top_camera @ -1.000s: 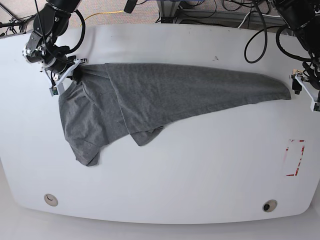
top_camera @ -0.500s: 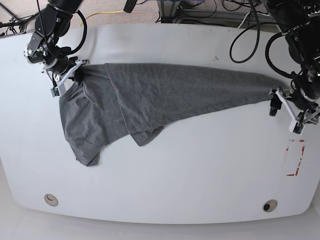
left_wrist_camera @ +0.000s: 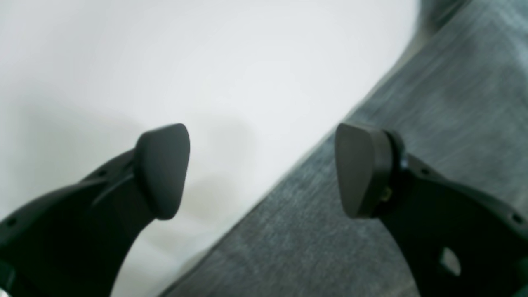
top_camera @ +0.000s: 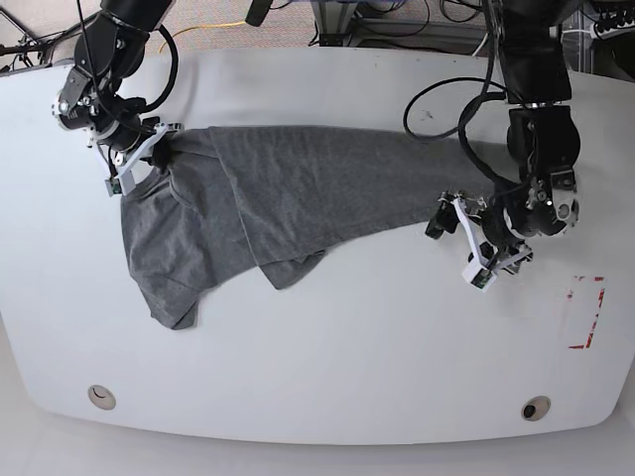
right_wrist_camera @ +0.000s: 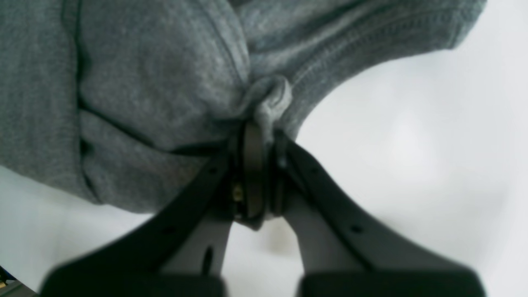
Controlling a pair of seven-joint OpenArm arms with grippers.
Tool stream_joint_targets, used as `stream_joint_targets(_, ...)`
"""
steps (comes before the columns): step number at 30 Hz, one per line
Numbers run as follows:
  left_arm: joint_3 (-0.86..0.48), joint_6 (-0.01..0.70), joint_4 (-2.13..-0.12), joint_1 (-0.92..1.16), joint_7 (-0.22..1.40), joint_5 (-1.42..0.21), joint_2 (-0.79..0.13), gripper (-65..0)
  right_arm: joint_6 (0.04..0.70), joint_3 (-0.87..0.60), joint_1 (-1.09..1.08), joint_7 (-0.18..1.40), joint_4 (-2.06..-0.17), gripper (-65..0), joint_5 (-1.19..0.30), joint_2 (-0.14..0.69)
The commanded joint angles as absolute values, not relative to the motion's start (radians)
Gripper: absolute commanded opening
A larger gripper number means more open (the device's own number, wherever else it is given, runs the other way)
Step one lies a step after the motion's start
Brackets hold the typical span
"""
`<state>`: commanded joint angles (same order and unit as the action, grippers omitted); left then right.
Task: Fold the T-shirt properly
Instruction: 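Move the left gripper onto the shirt body and grasp fabric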
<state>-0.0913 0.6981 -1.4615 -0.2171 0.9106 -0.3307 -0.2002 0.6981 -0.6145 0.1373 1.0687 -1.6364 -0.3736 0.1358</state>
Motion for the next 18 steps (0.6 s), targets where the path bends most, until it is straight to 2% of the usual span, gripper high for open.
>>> stream_joint_targets(3, -0.081, 0.698, -1.426, -0.223, 0.911, -0.329, -0.2, -13.3, 0.698, -0.616, 0.128, 1.069, -1.616, -65.0, -0.375, 0.136)
stream_joint_targets(13, 0.11, 0.698, -1.343, -0.225, 0.911, -0.335, -0.232, -13.3, 0.698, -0.616, 0.127, 1.069, -1.624, -65.0, -0.375, 0.136)
stream_joint_targets(18, 0.133, 0.698, -1.34, -0.216, 0.911, -0.337, -0.236, -13.3, 0.698, -0.616, 0.128, 1.069, -1.62, -65.0, -0.375, 0.136)
